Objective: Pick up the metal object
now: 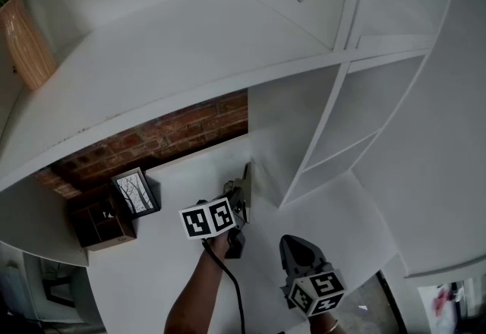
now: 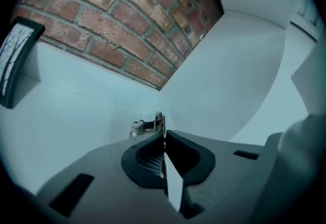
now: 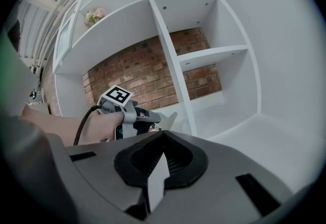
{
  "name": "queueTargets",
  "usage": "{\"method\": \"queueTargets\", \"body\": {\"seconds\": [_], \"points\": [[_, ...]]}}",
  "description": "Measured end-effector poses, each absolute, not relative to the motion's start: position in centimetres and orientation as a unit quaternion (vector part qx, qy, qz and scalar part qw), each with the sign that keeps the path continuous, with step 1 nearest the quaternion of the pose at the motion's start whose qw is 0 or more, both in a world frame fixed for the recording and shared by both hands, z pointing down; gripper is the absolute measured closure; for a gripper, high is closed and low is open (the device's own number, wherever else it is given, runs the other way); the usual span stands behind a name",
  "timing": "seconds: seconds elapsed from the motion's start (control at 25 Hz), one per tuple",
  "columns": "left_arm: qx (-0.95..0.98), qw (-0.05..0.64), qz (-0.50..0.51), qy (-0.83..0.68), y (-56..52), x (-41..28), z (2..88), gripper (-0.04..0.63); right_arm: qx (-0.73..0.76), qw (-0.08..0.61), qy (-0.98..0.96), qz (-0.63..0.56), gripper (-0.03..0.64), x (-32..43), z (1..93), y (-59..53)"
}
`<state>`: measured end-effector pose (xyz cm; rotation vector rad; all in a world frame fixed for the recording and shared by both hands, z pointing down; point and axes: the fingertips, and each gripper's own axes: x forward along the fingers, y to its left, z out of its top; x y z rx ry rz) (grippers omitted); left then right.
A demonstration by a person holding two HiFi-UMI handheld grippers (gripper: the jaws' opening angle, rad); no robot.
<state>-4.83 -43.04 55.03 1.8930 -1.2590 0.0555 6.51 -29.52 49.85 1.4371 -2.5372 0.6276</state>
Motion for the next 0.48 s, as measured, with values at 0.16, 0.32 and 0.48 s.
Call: {"method": "queueTargets", "body": {"seconds": [0.16,0.32,0.48], "points": [[0.772,0.384,0.036,-0.506,-41.2,-5.4,52.7,0.584,0.485,0.075,-0.848,0.199,0.612,6.0,48.8,-28.7],[0.787,0.345,0.053,-0.509,-38.8,-5.9,50.6,0.584,0.489,0.073,-0.849,0.186,0.612,5.7,47.6,-27.7],[0.800,0.321,0.051,-0.505,-36.3,-6.3,48.3,0.584,0.496,0.071,-0.848,0.173,0.612,5.7,46.5,-26.7]]}}
